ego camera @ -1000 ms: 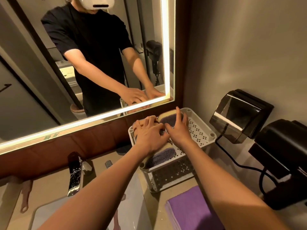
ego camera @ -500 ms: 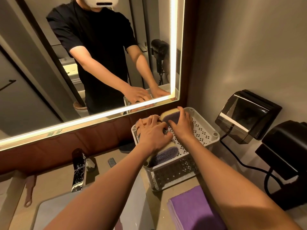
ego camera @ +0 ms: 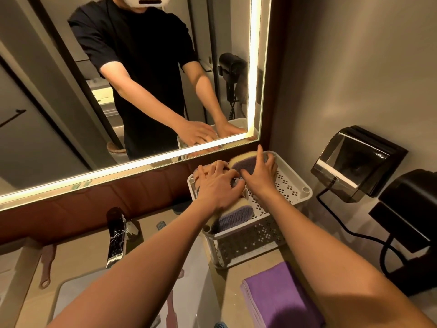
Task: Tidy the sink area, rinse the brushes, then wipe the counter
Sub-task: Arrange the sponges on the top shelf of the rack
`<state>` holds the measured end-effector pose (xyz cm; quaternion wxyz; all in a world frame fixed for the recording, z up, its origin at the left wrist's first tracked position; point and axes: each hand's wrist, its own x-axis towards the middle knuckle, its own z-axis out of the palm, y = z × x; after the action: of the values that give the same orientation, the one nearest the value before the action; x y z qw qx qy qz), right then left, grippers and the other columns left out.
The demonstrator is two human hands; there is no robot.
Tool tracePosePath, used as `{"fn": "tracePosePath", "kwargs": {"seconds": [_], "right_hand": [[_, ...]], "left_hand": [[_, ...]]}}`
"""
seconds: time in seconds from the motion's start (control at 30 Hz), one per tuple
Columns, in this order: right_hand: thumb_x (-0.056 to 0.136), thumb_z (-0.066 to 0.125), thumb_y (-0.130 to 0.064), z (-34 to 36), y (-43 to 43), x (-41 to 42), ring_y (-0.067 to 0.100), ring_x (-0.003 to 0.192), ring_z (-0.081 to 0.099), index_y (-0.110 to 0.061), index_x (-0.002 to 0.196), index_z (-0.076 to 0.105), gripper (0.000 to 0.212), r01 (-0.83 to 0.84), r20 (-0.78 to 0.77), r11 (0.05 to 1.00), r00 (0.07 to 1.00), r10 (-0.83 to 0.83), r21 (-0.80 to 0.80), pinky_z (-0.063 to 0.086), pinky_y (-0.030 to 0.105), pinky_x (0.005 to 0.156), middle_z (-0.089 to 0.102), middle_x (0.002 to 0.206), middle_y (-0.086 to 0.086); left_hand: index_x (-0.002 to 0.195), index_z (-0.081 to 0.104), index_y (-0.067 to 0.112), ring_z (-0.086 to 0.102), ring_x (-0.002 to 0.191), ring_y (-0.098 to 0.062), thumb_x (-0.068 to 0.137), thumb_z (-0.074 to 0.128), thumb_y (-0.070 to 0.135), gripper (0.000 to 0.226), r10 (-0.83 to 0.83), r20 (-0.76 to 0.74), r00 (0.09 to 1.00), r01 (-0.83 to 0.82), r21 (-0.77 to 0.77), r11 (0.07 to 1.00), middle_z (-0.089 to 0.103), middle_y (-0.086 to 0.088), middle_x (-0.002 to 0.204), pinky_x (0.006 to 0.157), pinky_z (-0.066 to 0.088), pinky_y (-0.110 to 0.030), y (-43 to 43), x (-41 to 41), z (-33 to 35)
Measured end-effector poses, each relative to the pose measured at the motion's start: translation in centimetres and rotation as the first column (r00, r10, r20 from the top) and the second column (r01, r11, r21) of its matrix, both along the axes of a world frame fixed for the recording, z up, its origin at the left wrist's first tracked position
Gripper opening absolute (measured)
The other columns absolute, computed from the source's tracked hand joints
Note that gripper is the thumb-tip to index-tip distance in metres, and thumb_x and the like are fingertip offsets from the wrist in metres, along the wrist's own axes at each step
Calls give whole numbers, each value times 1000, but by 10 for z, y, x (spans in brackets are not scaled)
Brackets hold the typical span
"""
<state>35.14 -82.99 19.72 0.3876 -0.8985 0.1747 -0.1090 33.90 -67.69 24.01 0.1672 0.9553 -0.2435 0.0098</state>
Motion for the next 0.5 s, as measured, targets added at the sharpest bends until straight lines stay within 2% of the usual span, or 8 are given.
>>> {"fn": "tracePosePath", "kwargs": {"seconds": [0.1, 0.2, 0.27, 0.4, 0.5], "right_hand": [[93, 64, -31, 9, 2, -8, 33, 148, 14, -22, 160, 12, 85, -1, 54, 999, 999, 3, -33, 21, 49, 119, 13, 161, 9], [94, 59, -28, 18, 9, -19, 27, 140, 23, -18, 156, 26, 71, 3, 127, 998, 992, 4, -59, 26, 44, 114, 25, 153, 6], [95, 57, -28, 22, 16, -26, 26, 137, 24, -18, 153, 32, 64, -3, 148, 997, 989, 15, -82, 25, 44, 114, 30, 150, 6], [97, 55, -26, 33, 37, -36, 24, 138, 28, -20, 147, 43, 52, -66, 194, 996, 978, 77, -63, 25, 41, 116, 37, 148, 6], [97, 55, -22, 45, 59, -40, 23, 140, 27, -23, 146, 44, 50, -124, 212, 991, 969, 130, -42, 25, 41, 117, 38, 148, 4]], "left_hand": [[133, 54, 38, 24, 148, -22, 98, 36, 57, 44, -9, -30, 1000, 7, -80, 997, 35, 2, 152, 123, -9, -55, 5, 3, -1], [150, 39, 32, 6, 155, -21, 100, 36, 53, 55, -36, 1, 999, 36, -91, 995, 22, -2, 165, 124, -7, -53, 18, 1, -5], [155, 32, 30, 1, 156, -20, 102, 36, 50, 56, -45, 2, 999, 45, -106, 993, 17, -2, 167, 125, -4, -51, 30, -3, -4], [157, 28, 28, 2, 156, -20, 104, 35, 48, 56, -14, -9, 1000, 12, -125, 992, 15, -3, 168, 126, -2, -48, 56, -6, 3], [157, 29, 24, 7, 155, -21, 106, 33, 44, 55, 10, -28, 1000, -14, -168, 986, 16, -5, 168, 126, 3, -47, 78, -10, 7]]}}
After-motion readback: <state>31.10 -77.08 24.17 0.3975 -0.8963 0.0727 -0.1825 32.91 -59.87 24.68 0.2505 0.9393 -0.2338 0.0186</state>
